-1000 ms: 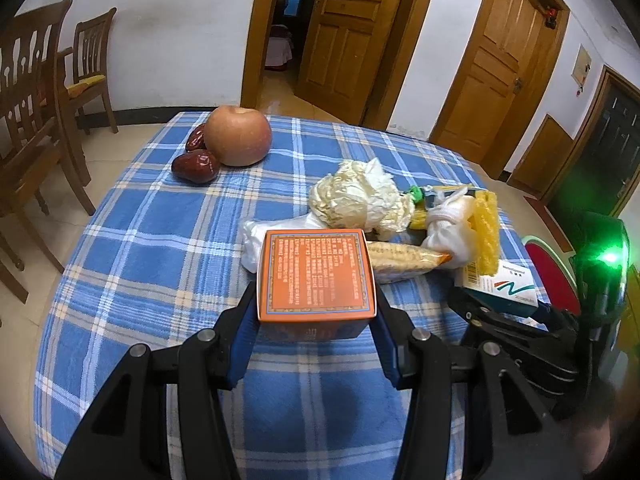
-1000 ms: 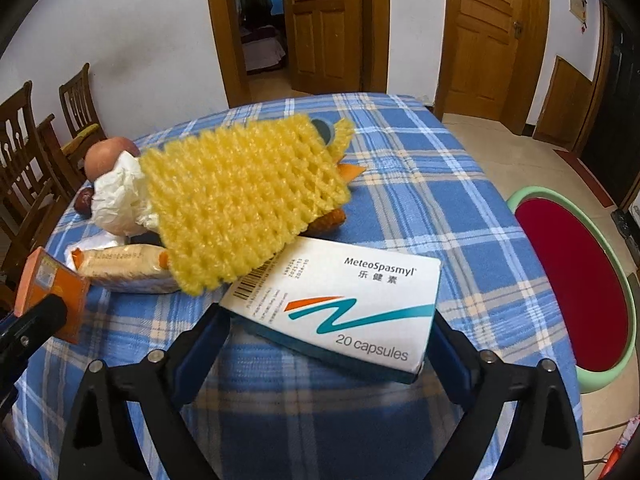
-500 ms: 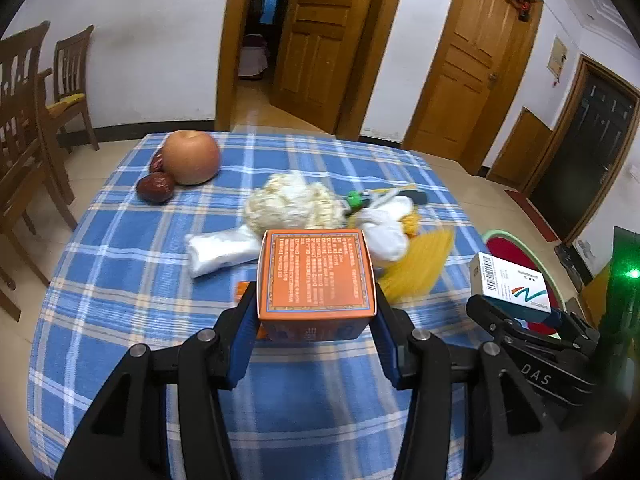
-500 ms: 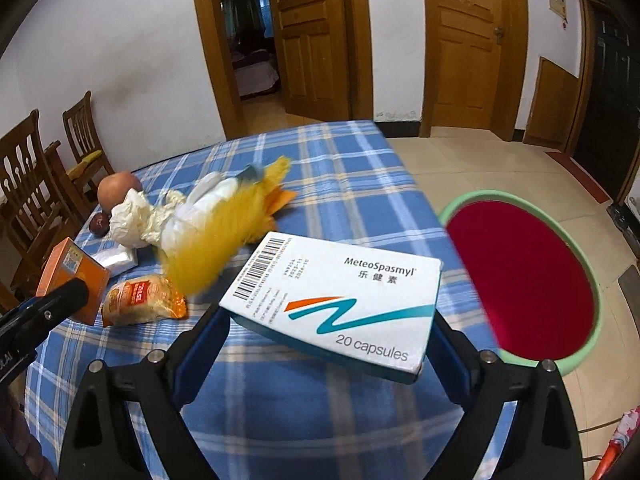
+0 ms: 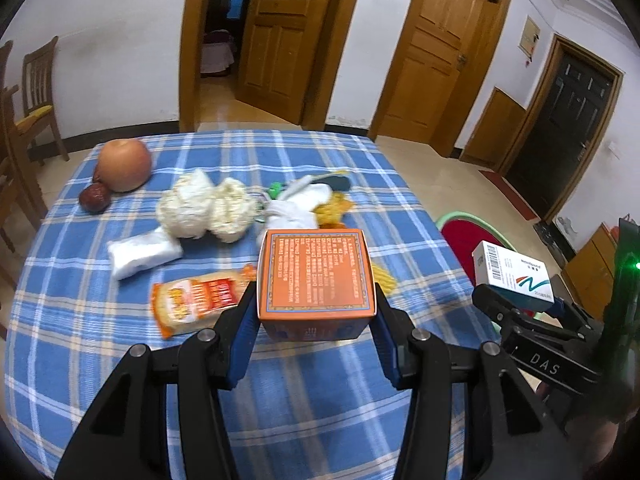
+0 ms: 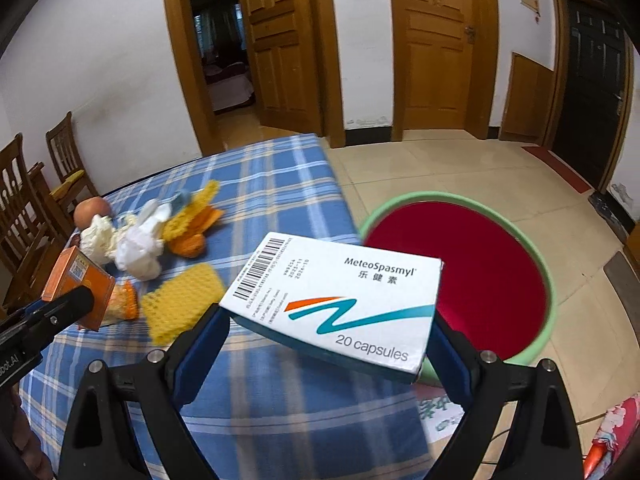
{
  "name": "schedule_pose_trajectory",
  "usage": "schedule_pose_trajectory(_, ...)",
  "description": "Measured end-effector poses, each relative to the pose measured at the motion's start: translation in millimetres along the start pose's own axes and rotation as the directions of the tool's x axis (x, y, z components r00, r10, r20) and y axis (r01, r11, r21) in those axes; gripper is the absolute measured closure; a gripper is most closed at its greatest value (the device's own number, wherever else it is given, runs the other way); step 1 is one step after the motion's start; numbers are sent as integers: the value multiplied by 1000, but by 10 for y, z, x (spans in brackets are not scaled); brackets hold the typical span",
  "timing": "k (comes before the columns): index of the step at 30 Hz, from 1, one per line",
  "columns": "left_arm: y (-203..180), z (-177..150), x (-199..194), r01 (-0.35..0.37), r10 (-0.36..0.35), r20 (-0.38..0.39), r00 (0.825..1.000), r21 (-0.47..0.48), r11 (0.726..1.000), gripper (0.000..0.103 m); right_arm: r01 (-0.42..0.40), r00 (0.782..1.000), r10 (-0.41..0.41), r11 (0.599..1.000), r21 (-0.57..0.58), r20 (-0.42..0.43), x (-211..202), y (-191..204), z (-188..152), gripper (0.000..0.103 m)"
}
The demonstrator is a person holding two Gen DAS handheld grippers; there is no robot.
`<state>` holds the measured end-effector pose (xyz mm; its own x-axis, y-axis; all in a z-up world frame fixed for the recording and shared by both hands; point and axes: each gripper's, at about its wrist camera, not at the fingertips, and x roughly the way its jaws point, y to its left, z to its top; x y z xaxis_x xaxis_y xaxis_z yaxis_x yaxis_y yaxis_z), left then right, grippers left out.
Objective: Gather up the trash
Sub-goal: 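Carry both boxes to the red basin while the right tool releases the medicine box inside, then open the left tool over the red basin to drop the orange box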
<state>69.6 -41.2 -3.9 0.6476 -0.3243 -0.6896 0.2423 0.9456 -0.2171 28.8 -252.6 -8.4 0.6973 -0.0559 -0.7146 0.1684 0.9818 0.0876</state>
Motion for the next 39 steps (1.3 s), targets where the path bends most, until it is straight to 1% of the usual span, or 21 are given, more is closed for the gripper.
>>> schedule_pose_trajectory(10,-431,105,247,43,-41,-36,999,65,997,51,69,998,-68,995,74,-18,78,-578,-8,8)
schedule_pose_trajectory(19,-852,130,496,88,-78,-76,994,131,988,51,120,992,-115,982,149,-46,196,-1072,-54,7)
schedule_pose_trajectory(21,-934,139,562,97,-85,-86,993,141,985,51,123,992,-117,979,161,-49,207,-1153,-57,7)
schedule_pose_trajectory(24,-1061,152,665,106,-91,-98,991,158,982,51,117,993,-110,976,183,-45,192,-1272,-74,3)
schedule_pose_trajectory(31,-1339,156,863,141,-117,-127,985,198,970,51,121,993,-118,971,206,-28,111,-1466,-85,3)
schedule_pose_trajectory(39,-1713,199,1125,203,-166,-162,973,249,947,51,144,989,-145,960,241,-15,23,-1685,-96,2)
